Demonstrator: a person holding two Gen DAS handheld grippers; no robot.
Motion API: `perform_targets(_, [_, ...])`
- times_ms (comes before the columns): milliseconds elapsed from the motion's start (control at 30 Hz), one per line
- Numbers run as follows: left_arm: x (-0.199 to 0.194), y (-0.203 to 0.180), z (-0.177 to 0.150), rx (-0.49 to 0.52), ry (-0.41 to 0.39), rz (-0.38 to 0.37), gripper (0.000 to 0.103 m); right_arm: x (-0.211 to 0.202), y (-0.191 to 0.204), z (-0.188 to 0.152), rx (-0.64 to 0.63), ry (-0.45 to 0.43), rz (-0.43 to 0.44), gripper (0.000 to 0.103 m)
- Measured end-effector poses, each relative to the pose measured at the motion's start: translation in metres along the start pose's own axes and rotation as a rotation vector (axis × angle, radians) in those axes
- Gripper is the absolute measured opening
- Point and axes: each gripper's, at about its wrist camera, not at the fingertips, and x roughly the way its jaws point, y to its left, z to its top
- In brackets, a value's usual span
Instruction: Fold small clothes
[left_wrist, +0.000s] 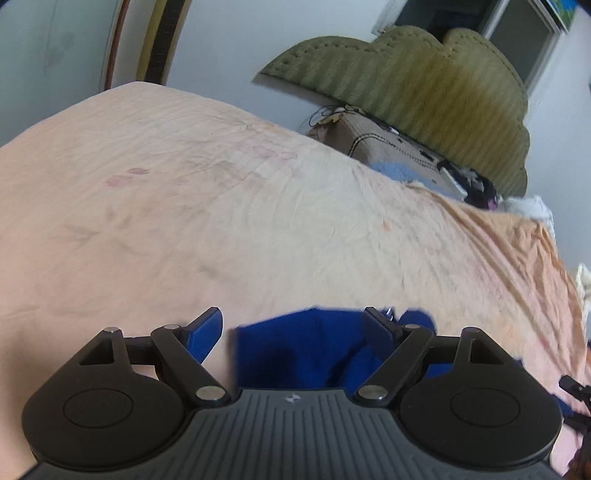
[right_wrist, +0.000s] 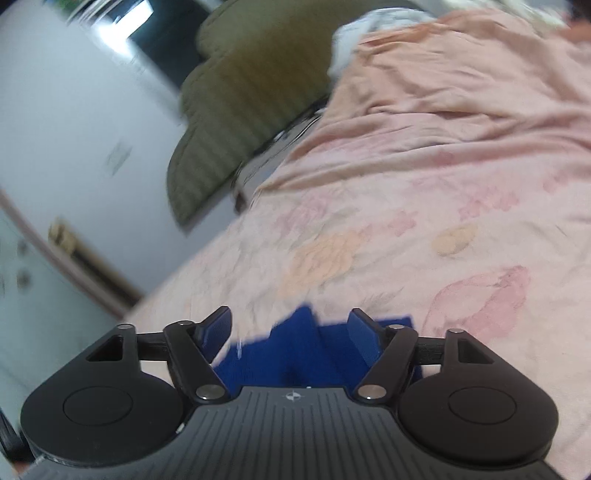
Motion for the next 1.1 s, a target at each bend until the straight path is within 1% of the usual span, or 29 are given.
perform_targets(100, [-0.01, -0.003, -0.011, 0.081, 0.006, 0.001, 0.083, 0.01, 0.018, -0.014, -0.127, 0.096, -0.009, 0.079])
perform_targets(167, [-0.014, -0.013, -0.018, 0.164, 0.001, -0.014, 0.083, 0.015, 0.023, -0.022, -0.157, 0.148, 0.007, 0.079])
perform_targets(233, [-0.015, -0.033, -0.023, 0.271, -0.01, -0.015, 0.083, 0.02, 0.028, -0.028, -0.164, 0.171, 0.007, 0.079])
perform_targets(333, [-0.011, -0.076, -0.031, 0.477, -0.037, 0.003, 0.083, 0.021, 0.044, -0.035, -0.197, 0.182, 0.017, 0.081])
perform_targets(367, [-0.007, -0.092, -0.035, 0.552, -0.045, 0.009, 0.083, 0.022, 0.048, -0.037, -0.206, 0.188, 0.026, 0.084])
perform_targets(433, [0.006, -0.123, -0.045, 0.708, -0.06, 0.046, 0.084, 0.02, 0.056, -0.043, -0.225, 0.196, 0.04, 0.09])
perform_targets(467, [0.017, -0.138, -0.052, 0.78, -0.071, 0.091, 0.086, 0.02, 0.06, -0.046, -0.239, 0.197, 0.043, 0.092])
perform_targets(533, [0.042, -0.154, -0.061, 0.863, -0.08, 0.169, 0.086, 0.017, 0.065, -0.052, -0.269, 0.204, 0.044, 0.093])
perform_targets(567, [0.056, -0.158, -0.062, 0.88, -0.076, 0.212, 0.086, 0.017, 0.065, -0.055, -0.282, 0.21, 0.041, 0.093])
perform_targets(633, [0.078, -0.15, -0.054, 0.847, -0.07, 0.303, 0.086, 0.018, 0.062, -0.057, -0.294, 0.223, 0.031, 0.092])
perform_targets(700, [0.086, -0.129, -0.037, 0.742, -0.073, 0.378, 0.087, 0.015, 0.053, -0.055, -0.279, 0.225, 0.015, 0.092])
perform_targets(767, [0.08, -0.103, -0.017, 0.623, -0.077, 0.434, 0.086, 0.009, 0.043, -0.051, -0.252, 0.209, 0.011, 0.092])
perform_targets(800, [0.071, -0.09, -0.009, 0.576, -0.089, 0.448, 0.086, 0.005, 0.04, -0.049, -0.244, 0.198, 0.006, 0.093])
perform_targets(833, [0.062, -0.079, -0.002, 0.54, -0.1, 0.456, 0.086, -0.001, 0.038, -0.047, -0.246, 0.179, -0.02, 0.094])
perform_targets(900, [0.038, -0.06, 0.005, 0.489, -0.12, 0.447, 0.086, -0.01, 0.037, -0.045, -0.263, 0.143, -0.08, 0.094])
perform_targets(933, [0.025, -0.054, 0.004, 0.475, -0.123, 0.429, 0.086, -0.015, 0.036, -0.044, -0.256, 0.131, -0.088, 0.094])
perform_targets(1033, [-0.013, -0.042, -0.011, 0.468, -0.098, 0.328, 0.086, -0.034, 0.034, -0.046, -0.232, 0.093, -0.057, 0.094])
perform_targets(1100, [-0.034, -0.037, -0.028, 0.458, -0.06, 0.224, 0.086, -0.046, 0.034, -0.052, -0.23, 0.078, -0.049, 0.095])
